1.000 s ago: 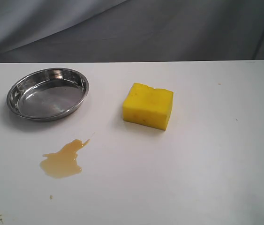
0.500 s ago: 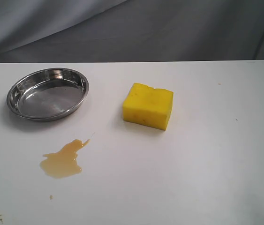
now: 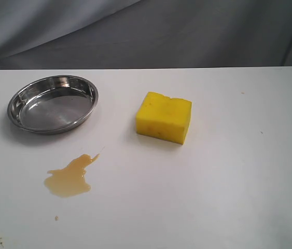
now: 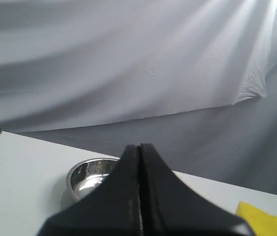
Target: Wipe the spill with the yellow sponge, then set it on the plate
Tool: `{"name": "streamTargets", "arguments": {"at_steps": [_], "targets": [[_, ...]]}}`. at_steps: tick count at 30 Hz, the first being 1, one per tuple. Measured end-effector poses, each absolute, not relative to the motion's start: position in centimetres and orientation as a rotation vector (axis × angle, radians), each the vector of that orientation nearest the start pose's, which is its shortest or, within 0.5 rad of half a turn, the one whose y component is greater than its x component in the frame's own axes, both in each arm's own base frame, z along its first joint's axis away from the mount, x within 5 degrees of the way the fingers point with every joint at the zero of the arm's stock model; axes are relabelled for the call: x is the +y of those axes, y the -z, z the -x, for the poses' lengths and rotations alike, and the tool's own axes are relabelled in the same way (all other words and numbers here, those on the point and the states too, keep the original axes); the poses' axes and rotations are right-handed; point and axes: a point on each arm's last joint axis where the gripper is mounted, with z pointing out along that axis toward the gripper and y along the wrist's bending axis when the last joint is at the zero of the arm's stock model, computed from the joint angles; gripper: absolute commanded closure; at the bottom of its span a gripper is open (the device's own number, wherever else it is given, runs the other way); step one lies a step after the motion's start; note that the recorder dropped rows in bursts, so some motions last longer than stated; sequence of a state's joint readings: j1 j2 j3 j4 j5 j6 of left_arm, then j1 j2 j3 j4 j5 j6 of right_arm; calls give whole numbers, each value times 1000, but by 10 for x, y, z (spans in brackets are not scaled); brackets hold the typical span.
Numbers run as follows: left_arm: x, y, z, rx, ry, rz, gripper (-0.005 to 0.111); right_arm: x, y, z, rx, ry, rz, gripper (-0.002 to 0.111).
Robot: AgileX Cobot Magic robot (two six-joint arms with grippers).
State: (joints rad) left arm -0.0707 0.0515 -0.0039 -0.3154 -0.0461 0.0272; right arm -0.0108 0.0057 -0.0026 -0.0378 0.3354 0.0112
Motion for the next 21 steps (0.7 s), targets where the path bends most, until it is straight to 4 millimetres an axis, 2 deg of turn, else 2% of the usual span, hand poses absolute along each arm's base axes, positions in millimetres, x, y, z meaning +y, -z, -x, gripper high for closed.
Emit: {"name": "streamTargets", "arguments": {"at_steps": [8,11,13,17,18,20,21], "targets": [[-1,-221,-60,1411,333,237,107,-2,-184,-54,1822,36,4,108],[3,-233,-57,1266,397,312,107,-2,-184,-54,1822,36,4,108],[5,-243,-54,1142,434,329,107,-2,-184,-54,1822,36,4,108],[4,-263,-42,896,469,258,107,-2,-184,-54,1822,36,4,108],[4,-265,-41,884,473,254,107,-2,-184,-54,1822,36,4,108],[4,-282,-41,857,481,246,107,-2,-184,-54,1822,36,4,108],[2,-302,-44,851,474,228,107,-2,-184,-54,1822,36,4,108]]}}
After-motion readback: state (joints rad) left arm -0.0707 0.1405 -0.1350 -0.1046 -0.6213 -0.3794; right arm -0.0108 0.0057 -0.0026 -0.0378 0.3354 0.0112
